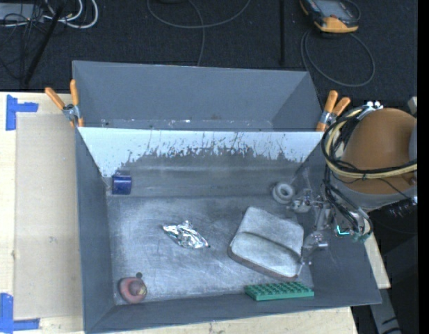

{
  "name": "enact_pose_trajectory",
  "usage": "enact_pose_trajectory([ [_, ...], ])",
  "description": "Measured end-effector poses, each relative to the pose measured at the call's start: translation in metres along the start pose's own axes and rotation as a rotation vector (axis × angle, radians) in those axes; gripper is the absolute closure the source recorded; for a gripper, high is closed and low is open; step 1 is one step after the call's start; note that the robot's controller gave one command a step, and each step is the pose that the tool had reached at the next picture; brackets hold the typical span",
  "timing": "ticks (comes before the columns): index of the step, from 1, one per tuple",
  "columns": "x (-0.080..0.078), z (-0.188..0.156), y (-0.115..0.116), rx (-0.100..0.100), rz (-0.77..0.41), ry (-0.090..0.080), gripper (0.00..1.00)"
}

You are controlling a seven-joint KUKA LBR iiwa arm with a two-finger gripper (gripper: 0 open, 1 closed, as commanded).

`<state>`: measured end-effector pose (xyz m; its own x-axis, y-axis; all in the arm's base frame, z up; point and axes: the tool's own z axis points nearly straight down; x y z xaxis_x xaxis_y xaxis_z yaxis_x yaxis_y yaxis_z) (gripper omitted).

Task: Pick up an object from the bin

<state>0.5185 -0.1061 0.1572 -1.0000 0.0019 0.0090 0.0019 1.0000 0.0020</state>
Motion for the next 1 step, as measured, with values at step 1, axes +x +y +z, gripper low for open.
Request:
enact_pose_trajectory([
  [1,-0.0011,0.0403,0.0858,-0.003,0.107,-0.004,0.00],
])
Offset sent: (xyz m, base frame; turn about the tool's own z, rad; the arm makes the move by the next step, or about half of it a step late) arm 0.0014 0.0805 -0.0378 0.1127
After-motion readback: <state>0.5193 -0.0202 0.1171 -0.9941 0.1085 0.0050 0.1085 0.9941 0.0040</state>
